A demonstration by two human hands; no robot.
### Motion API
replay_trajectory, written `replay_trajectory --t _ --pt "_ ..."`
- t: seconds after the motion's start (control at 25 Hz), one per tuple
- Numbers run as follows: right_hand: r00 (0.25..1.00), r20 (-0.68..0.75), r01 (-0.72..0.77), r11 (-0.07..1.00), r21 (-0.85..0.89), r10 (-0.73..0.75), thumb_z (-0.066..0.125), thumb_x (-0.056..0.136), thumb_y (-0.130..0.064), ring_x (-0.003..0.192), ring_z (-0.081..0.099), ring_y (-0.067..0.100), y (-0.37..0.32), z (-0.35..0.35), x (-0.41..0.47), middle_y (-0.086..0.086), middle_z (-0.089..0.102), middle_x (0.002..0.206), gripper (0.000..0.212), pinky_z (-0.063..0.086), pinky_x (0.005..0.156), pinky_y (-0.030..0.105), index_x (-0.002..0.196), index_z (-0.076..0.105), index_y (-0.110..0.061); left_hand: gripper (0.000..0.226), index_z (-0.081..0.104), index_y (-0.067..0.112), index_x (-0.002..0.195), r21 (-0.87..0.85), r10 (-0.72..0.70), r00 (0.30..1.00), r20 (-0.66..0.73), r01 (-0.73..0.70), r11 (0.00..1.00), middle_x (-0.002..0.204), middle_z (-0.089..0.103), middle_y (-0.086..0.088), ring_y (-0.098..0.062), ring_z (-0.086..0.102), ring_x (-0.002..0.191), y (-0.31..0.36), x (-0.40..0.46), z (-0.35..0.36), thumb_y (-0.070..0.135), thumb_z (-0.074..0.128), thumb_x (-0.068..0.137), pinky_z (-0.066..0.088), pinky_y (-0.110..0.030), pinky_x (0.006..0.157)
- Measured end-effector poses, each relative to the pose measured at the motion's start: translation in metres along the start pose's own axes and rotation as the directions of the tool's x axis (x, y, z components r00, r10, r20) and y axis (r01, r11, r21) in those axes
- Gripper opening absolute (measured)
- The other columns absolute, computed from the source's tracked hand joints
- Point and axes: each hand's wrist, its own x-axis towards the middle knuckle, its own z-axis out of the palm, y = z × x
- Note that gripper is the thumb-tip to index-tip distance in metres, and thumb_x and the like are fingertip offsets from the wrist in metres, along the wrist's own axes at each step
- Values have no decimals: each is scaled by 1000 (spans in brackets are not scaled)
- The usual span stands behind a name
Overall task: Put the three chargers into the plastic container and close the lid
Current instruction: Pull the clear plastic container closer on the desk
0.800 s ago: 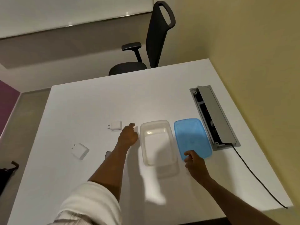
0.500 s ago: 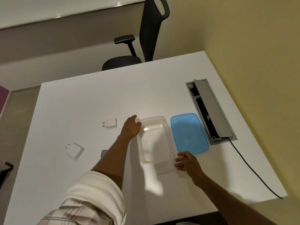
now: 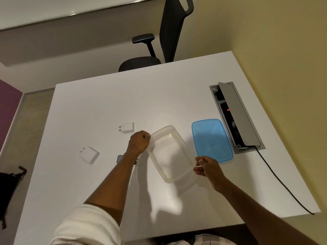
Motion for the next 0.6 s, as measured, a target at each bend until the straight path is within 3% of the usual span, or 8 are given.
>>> replay_trajectory --t 0.2,0.32,0.6 --pt "996 0 86 991 -100 -86 42 97 -6 75 62 22 -18 -8 10 14 62 89 25 55 71 32 103 66 -3 24 70 6 94 -159 -89 996 4 88 983 87 71 -8 -25 65 79 -44 -56 -3 21 51 93 58 -43 82" --pt "993 -2 113 982 -152 -115 42 96 -6 74 60 21 -30 -8 17 15 64 89 26 55 74 35 99 68 -4 19 69 11 92 -279 -147 989 26 148 949 77 70 -7 -21 65 67 -59 -93 7 21 53 94 59 -47 83" --pt "983 34 181 947 -264 -178 47 94 -20 94 67 33 -44 -3 27 19 70 98 26 58 88 43 100 70 -8 15 68 18 93 -448 -270 961 65 269 853 80 74 -5 -21 70 75 -72 -144 39 26 55 92 58 -48 89"
